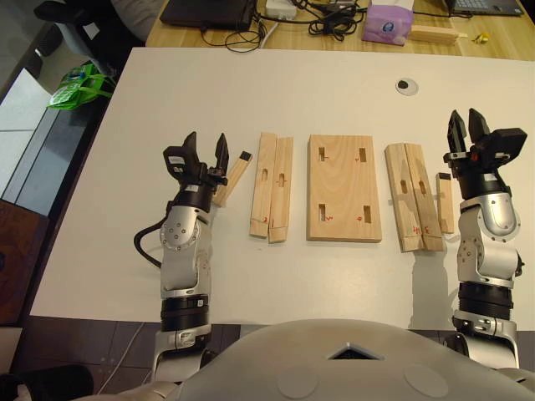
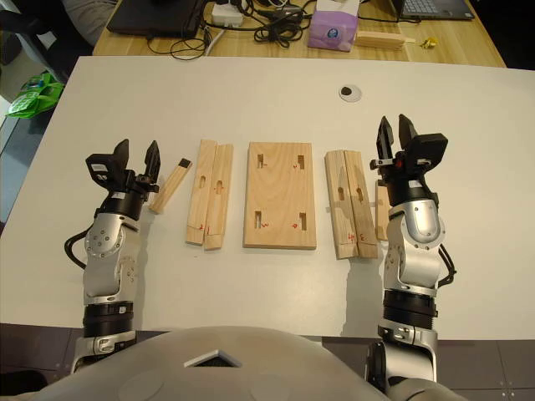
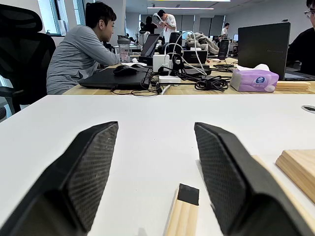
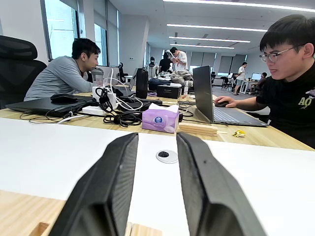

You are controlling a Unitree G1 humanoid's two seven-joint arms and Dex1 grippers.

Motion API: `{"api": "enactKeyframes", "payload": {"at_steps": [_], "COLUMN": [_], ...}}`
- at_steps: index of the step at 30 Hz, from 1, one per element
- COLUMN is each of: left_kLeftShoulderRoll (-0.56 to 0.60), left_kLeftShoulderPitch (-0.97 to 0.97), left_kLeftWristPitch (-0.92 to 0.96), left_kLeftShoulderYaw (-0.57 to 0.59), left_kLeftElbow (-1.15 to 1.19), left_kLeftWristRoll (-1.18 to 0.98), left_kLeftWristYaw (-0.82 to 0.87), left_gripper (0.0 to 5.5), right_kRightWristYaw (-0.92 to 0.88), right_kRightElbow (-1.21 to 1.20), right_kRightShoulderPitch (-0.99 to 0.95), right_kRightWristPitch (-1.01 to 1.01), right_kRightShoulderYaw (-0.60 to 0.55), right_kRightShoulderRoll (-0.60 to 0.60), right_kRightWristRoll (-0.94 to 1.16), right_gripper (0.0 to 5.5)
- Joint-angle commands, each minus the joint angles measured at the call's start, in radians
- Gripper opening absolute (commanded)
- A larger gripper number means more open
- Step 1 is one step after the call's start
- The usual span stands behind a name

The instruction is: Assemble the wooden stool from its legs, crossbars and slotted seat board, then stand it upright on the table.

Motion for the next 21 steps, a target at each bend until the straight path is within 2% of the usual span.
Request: {"api": "enactKeyframes", "payload": {"at_steps": [1,8,21], "left_kLeftShoulderRoll": [0.003,-0.008,0.076], "left_kLeftShoulderPitch": [-0.005,0.036,0.047], "left_kLeftWristPitch": [0.012,0.024,0.036], "left_kLeftShoulderYaw": [0.005,0.008,0.044], "left_kLeftElbow": [0.011,-0.016,-0.012], "left_kLeftWristRoll": [0.002,-0.012,-0.049], "left_kLeftWristYaw": [0.003,0.005,-0.092], "left_gripper": [2.86,2.86,2.86], "right_kRightWristYaw": [-0.014,-0.009,-0.038], "right_kRightElbow": [-0.001,-0.009,0.001], "right_kRightShoulderPitch": [-0.005,-0.015,-0.004], "right_kRightWristPitch": [-0.009,0.007,-0.015], "right_kRightShoulderYaw": [-0.013,-0.011,-0.016], "right_kRightShoulderRoll": [-0.001,-0.009,0.015], "right_kRightWristRoll": [-0.005,-0.003,-0.017], "right_gripper": [1.41,1.41,1.41]}}
